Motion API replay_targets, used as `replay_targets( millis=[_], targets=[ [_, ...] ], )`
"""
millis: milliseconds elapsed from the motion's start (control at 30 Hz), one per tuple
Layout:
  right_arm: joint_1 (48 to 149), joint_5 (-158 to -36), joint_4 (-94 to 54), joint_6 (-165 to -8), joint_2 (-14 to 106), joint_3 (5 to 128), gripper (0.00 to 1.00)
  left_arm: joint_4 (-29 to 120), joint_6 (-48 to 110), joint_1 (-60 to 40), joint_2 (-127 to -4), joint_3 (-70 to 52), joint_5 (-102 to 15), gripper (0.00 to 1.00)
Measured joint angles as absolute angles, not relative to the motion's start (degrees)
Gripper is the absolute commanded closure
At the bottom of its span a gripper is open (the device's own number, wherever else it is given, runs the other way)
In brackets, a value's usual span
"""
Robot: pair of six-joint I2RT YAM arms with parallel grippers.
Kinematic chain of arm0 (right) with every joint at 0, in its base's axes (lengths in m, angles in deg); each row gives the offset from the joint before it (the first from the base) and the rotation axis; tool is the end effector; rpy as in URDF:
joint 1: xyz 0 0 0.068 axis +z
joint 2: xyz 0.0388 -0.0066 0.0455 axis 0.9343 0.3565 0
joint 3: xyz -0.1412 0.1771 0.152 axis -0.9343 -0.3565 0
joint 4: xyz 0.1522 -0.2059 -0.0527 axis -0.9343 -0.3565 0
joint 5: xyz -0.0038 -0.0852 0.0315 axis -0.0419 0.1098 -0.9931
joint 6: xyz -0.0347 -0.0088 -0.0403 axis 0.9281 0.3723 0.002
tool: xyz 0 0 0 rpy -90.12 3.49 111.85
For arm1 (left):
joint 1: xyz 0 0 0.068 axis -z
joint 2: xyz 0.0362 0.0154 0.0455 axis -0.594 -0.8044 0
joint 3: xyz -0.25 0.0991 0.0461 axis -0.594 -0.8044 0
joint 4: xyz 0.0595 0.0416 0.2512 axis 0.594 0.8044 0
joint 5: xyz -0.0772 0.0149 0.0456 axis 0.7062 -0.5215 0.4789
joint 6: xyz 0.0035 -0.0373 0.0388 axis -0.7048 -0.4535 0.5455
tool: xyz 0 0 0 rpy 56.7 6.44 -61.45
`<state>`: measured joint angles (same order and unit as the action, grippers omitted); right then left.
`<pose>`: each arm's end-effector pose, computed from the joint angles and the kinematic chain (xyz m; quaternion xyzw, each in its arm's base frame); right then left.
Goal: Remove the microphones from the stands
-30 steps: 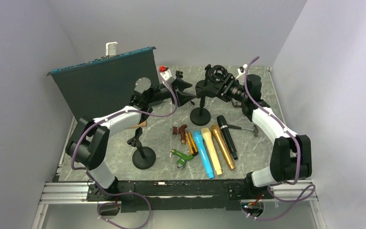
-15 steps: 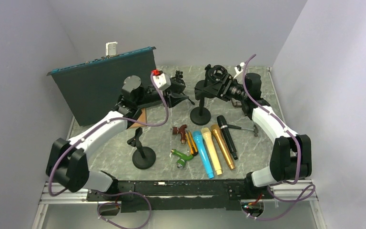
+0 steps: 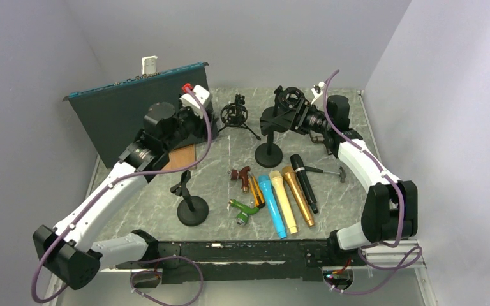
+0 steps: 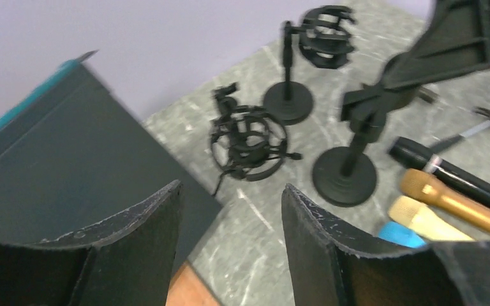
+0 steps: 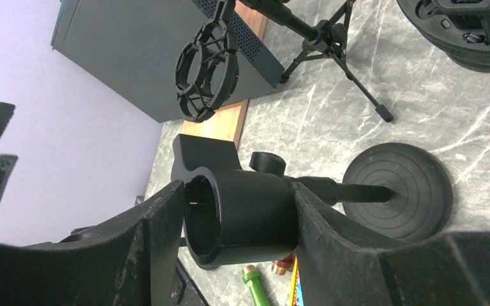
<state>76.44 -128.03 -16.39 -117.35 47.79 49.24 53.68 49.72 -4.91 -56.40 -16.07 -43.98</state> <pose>0.3244 0.0643 0.2914 0.0226 0.8019 0.4575 0.3835 0.2271 -0.1449 0.3947 0.2899 0.6935 -0.1874 0.6323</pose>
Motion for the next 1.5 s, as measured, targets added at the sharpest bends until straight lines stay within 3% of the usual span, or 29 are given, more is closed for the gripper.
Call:
replay_targets(
  millis=[100, 133, 267, 367, 633, 967, 1300, 1500],
  targets=[
    [76.44, -128.05, -17.14, -116.59, 47.79, 49.61, 0.69, 56.01, 48.71, -4.94, -54.06, -15.98, -51.65, 0.61],
    [76.44, -128.05, -17.46, -116.41, 47.79, 49.74, 0.69, 56.56, 48.43, -4.91, -53.61, -15.98, -53.75, 0.62],
    [76.66, -127.87, -18.97, -115.62, 47.79, 50.46, 0.65, 58.24, 47.86, -4.94, -52.38, -16.20, -59.70, 0.43],
    [76.99, -127.48, -19.74, -114.86, 47.79, 50.90, 0.61, 58.92, 47.14, -4.98, -51.49, -17.01, -62.43, 0.35],
    [77.06, -126.71, -20.70, -113.61, 47.79, 51.38, 0.56, 60.56, 45.89, -5.02, -51.11, -17.84, -65.07, 0.36],
    [77.01, -126.54, -19.85, -113.59, 48.49, 51.47, 0.56, 62.13, 44.89, -5.02, -50.87, -17.99, -65.62, 0.39],
    [75.50, -128.55, -10.08, -115.34, 50.04, 46.81, 0.54, 62.07, 44.93, -5.00, -49.32, -18.08, -66.15, 0.39],
    [75.50, -128.29, -8.61, -115.43, 48.01, 45.39, 0.31, 62.09, 44.93, -5.00, -49.32, -18.62, -66.28, 0.39]
  ],
)
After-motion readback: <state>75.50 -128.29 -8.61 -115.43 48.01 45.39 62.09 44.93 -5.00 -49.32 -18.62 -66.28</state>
